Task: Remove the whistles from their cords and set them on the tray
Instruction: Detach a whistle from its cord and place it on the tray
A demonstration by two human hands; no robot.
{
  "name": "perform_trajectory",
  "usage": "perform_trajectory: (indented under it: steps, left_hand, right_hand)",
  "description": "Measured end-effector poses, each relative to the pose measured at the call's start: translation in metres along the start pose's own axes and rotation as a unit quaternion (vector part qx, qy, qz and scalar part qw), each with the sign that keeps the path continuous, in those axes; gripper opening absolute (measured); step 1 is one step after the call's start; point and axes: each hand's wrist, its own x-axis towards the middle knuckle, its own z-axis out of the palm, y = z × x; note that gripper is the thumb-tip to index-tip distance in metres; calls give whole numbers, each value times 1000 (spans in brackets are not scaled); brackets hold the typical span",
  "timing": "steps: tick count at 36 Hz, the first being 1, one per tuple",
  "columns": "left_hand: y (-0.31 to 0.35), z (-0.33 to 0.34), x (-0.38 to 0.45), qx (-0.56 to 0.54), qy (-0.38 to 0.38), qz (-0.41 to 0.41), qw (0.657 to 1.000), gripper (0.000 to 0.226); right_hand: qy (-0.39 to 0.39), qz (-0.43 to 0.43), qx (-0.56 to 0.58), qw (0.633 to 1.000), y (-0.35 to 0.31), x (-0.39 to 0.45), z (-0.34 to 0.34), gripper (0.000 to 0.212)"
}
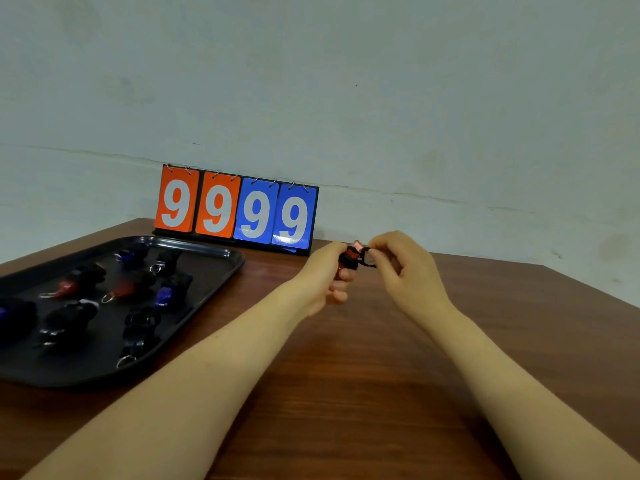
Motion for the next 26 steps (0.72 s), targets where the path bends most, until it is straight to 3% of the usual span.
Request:
perform_trajectory:
  steps: [3,5,8,11,14,19,21,23,26]
  left_hand:
    - [0,4,-1,165,27,38,985,20]
    - [-1,8,-3,220,35,69,972,21]
    - [-4,9,-5,284,43,119,950,29]
    - [-7,5,-4,273,55,135,951,30]
    - [-10,4,-1,305,66,149,938,28]
    - [-13,8,3,245,63,152,956,23]
    - [-11,9,2,189,49,145,970,19]
    - [-10,8,1,180,38,143,972,14]
    - [-12,4,2,177,31,133,975,30]
  right_hand:
    - [5,-27,-31,999,4,1,-1,10]
    - [1,-18,-29,999,4,1,-1,10]
    - [-11,58,37,998,1,0,1,12]
    - [-29,164,161,973,-5,1,2,14]
    - [-63,272,314,907,-4,1,2,13]
    - [-54,415,585,694,-1,4,1,12]
    - [-49,421,623,657,-1,5,2,15]
    - [-60,401,606,685,-3,4,3,19]
    - [-57,370,542,752,-7,3,5,20]
